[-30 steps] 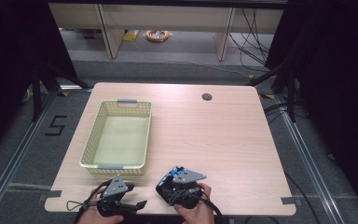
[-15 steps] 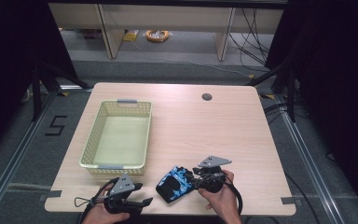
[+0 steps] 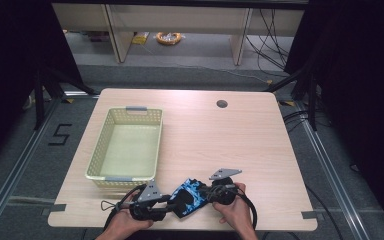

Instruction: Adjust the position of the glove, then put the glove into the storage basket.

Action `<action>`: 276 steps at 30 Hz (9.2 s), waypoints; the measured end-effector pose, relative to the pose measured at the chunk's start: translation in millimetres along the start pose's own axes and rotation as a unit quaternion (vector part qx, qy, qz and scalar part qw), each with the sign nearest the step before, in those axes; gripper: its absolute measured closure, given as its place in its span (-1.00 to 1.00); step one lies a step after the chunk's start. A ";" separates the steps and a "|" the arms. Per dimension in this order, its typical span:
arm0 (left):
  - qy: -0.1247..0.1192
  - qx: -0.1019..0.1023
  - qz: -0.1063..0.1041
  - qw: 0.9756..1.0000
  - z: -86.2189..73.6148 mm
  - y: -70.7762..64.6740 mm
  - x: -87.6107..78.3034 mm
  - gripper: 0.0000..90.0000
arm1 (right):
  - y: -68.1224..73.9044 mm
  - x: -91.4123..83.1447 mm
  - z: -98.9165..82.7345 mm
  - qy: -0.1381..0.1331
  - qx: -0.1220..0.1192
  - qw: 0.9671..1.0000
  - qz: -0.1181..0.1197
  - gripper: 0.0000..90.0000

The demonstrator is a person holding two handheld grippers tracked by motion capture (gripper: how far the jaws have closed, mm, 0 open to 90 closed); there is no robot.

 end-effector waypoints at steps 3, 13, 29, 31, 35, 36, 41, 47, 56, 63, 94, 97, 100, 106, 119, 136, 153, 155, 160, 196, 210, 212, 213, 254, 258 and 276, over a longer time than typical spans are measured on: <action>-0.020 -0.018 0.007 1.000 3.6 -0.9 0.7 0.67 | -0.8 -4.3 -0.2 -0.003 -0.007 1.000 0.005 1.00; -0.035 -0.020 -0.013 0.999 17.2 2.7 -7.7 0.80 | 14.8 -35.5 3.2 -0.040 -0.016 0.999 0.024 1.00; 0.002 -0.032 -0.003 0.999 1.8 12.0 5.6 0.58 | -1.5 -20.1 -7.8 -0.014 -0.001 1.000 0.014 0.78; 0.003 -0.045 -0.003 0.999 0.8 12.2 1.4 0.36 | -2.4 -21.5 -5.0 -0.025 0.009 1.000 0.005 0.48; 0.008 -0.058 -0.003 0.998 0.0 12.8 -1.0 0.22 | -4.6 -22.2 -0.3 -0.036 0.017 0.999 -0.001 0.23; 0.012 -0.068 0.001 0.998 -0.3 13.3 -0.6 0.14 | -4.8 -20.1 1.3 -0.043 0.025 0.999 -0.002 0.16; 0.003 -0.085 -0.005 0.996 1.6 12.4 -1.5 0.00 | -5.6 -11.4 5.2 -0.020 0.017 1.000 0.004 0.08; 0.021 -0.090 -0.006 0.996 -0.2 16.1 5.8 0.05 | -0.5 4.5 5.7 0.010 0.006 1.000 -0.004 0.05; 0.027 -0.088 -0.009 0.996 -1.5 13.2 12.3 0.15 | 1.8 8.4 3.6 0.012 -0.010 1.000 -0.012 0.10; 0.044 -0.077 -0.007 0.996 0.2 13.2 11.7 0.17 | 6.1 7.1 1.7 0.016 -0.011 1.000 -0.016 0.20; -0.003 -0.092 -0.006 0.996 3.0 5.4 2.7 0.76 | 13.6 0.9 -0.4 -0.016 -0.030 0.999 0.007 0.80; -0.010 -0.091 -0.008 0.996 4.7 4.8 1.0 0.76 | 14.5 -4.7 1.6 -0.028 -0.026 0.999 0.010 0.80; -0.011 -0.090 -0.011 0.996 4.1 5.3 -0.6 0.76 | 15.2 -9.1 3.0 -0.035 -0.027 0.999 0.018 0.80; -0.021 -0.094 -0.011 0.995 7.4 4.5 -10.0 0.76 | 20.2 -14.9 9.7 -0.039 -0.033 0.998 0.019 0.80; -0.044 -0.108 -0.011 0.993 14.5 13.6 -37.1 0.75 | 32.6 -22.9 36.0 -0.059 -0.057 0.996 0.027 0.80; -0.059 -0.102 0.006 0.993 33.4 29.9 -77.3 0.75 | 46.9 -33.5 83.0 -0.070 -0.075 0.993 0.051 0.80; -0.078 -0.113 0.023 0.990 47.8 53.3 -111.8 0.74 | 59.5 -33.2 133.2 -0.074 -0.092 0.990 0.071 0.80; -0.081 -0.112 0.027 0.990 50.4 58.0 -116.4 0.74 | 60.7 -31.1 142.0 -0.078 -0.099 0.990 0.070 0.80; -0.084 -0.123 0.040 0.988 52.3 71.3 -126.4 0.74 | 63.7 -24.5 163.2 -0.073 -0.113 0.988 0.074 0.80; -0.027 -0.206 0.082 0.975 -5.1 148.4 -129.6 0.72 | 80.4 104.2 214.0 0.038 -0.126 0.988 0.078 0.79; 0.014 -0.202 0.078 0.976 -11.9 153.4 -118.2 0.64 | 81.0 127.3 204.7 0.075 -0.142 0.986 0.051 0.79; 0.012 -0.208 0.078 0.975 -12.1 154.0 -117.0 0.62 | 82.4 128.7 204.0 0.078 -0.146 0.985 0.046 0.79; 0.030 -0.194 0.069 0.978 -13.7 156.5 -119.4 0.61 | 82.9 129.5 203.6 0.080 -0.148 0.985 0.045 0.79; -0.051 -0.151 0.051 0.986 21.4 86.7 -132.2 -0.14 | 84.7 91.9 205.0 0.029 -0.156 0.987 0.038 0.11; -0.057 -0.141 0.043 0.987 25.5 75.3 -129.2 -0.17 | 82.1 77.5 200.3 0.016 -0.154 0.987 0.042 0.10; -0.077 -0.122 0.038 0.989 37.8 49.1 -105.4 -0.28 | 50.7 13.7 159.1 -0.032 -0.124 0.991 0.038 -0.07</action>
Point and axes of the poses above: each handheld gripper's, and its own axes: x roughly forward along the jaws, z roughly out of its top, y roughly to its left, the point moved 3 cm from there along x, roughly forward along the jaws
